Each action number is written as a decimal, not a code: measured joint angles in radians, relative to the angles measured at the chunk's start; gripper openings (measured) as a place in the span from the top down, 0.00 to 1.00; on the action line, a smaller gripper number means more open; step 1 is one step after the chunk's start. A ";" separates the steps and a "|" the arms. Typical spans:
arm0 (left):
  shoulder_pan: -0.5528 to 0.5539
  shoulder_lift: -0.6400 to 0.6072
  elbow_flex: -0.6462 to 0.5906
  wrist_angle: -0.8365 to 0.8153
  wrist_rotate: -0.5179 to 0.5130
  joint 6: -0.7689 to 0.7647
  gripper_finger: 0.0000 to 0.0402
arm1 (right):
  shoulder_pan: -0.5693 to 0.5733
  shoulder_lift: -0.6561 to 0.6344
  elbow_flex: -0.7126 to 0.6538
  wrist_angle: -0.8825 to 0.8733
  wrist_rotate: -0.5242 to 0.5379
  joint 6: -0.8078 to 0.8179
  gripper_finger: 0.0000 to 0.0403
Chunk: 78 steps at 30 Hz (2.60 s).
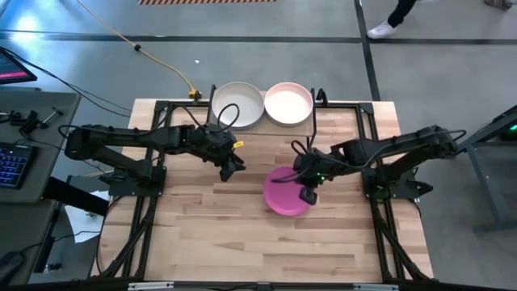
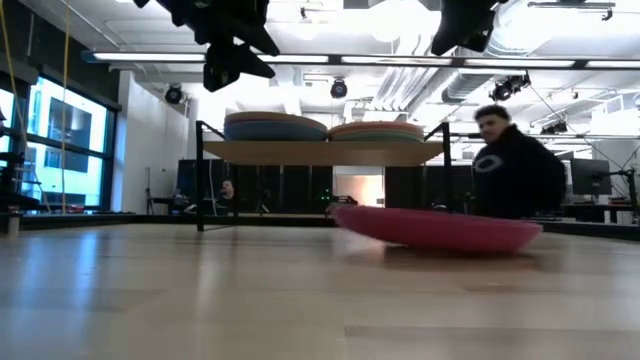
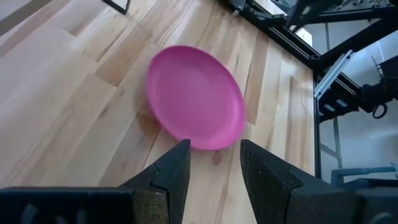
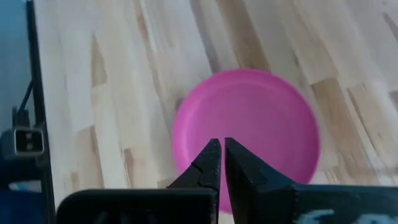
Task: Place and stack plates onto a shelf
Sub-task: Stack the pink plate into the light gray plate on the shelf
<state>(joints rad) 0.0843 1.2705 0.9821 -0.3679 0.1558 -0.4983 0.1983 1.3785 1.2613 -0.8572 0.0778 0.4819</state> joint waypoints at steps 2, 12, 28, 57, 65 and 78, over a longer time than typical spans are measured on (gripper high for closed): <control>0.000 0.000 0.000 0.000 0.000 -0.007 0.68 | 0.011 0.001 0.000 0.000 -0.001 0.000 0.96; 0.000 0.000 0.000 0.000 0.044 -0.007 0.68 | 0.014 0.085 0.000 -0.184 0.019 0.318 0.74; -0.001 0.000 0.000 -0.002 0.045 -0.007 0.68 | -0.010 0.253 0.000 -0.309 0.059 0.535 0.72; -0.033 -0.001 0.000 -0.095 0.044 -0.025 0.68 | -0.026 0.004 -0.341 -0.019 0.044 0.614 0.72; -0.019 -0.001 0.000 -0.090 0.041 -0.025 0.68 | -0.043 -0.031 -0.362 0.019 0.069 0.665 0.72; -0.018 -0.001 0.000 -0.090 0.039 -0.041 0.68 | -0.052 0.169 -0.362 0.110 0.026 0.664 0.72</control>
<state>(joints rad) 0.0659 1.2697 0.9825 -0.4583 0.1947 -0.5396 0.1468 1.5476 0.8997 -0.7474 0.1038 1.1456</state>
